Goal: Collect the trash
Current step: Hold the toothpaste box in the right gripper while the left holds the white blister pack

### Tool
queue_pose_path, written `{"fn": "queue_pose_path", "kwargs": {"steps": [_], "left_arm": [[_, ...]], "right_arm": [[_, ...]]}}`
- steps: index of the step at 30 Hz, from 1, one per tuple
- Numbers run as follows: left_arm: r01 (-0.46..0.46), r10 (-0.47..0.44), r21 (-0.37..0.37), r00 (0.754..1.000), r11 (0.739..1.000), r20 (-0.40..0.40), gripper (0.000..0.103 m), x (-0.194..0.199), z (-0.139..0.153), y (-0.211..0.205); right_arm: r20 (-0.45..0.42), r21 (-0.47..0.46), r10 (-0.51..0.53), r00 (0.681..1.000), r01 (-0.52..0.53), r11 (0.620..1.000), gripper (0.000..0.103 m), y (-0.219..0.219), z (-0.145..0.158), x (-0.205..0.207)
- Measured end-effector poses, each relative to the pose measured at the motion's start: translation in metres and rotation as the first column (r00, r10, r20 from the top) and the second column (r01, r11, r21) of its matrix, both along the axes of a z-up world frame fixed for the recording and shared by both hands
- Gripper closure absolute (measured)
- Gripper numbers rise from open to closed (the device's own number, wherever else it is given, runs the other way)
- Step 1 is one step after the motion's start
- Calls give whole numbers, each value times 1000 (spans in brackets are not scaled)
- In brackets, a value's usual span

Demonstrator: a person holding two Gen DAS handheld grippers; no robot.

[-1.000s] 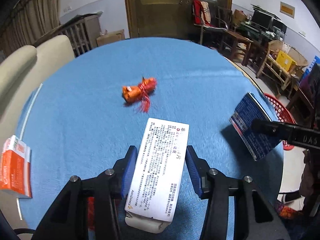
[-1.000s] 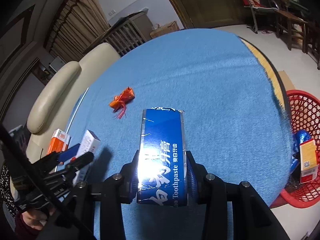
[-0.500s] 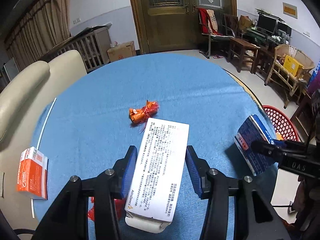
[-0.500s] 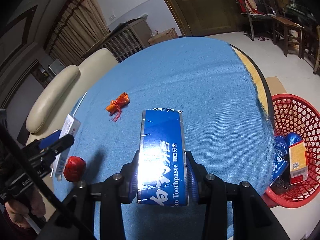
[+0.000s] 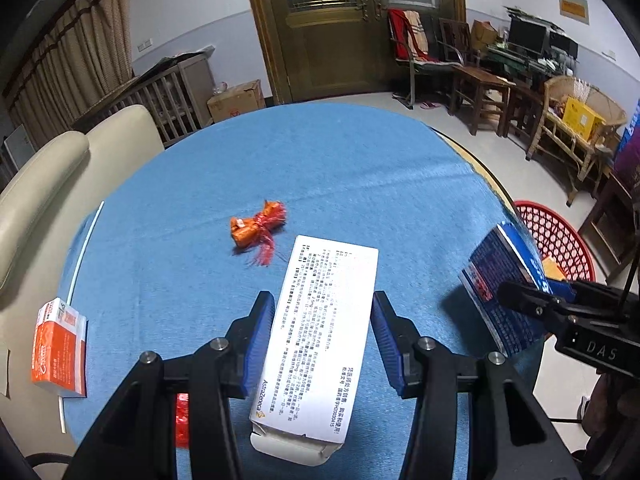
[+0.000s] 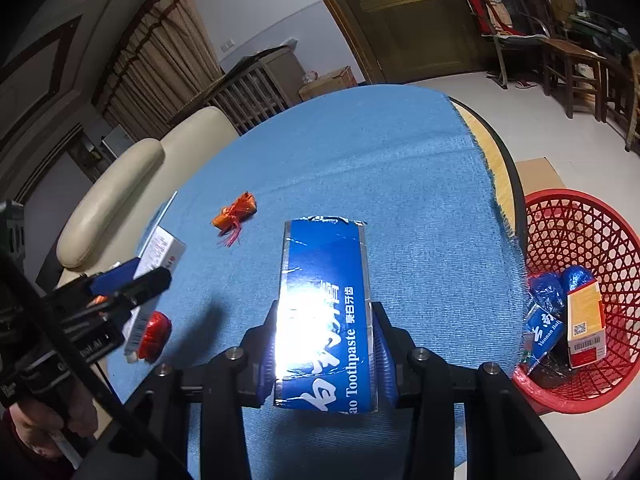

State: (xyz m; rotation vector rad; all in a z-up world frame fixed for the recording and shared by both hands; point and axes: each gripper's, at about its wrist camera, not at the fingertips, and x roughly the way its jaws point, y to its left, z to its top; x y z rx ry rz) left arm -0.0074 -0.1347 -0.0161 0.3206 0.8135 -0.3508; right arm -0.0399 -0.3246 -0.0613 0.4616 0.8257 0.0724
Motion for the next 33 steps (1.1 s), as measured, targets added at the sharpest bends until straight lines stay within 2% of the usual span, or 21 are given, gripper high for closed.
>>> {"fn": "queue_pose_path", "kwargs": {"steps": [12,33], "left_arm": [[40,-39,41,999,998,-26,52,-10,-12,-17],[38,-36,51,998,998,-44,52,-9,-18,-18]], "right_arm": [[-12,26,-17,1000,18,1000,59,-13,-7,-6],[-17,30,-7,1000,7,1000,59,-8,-11,-4]]}}
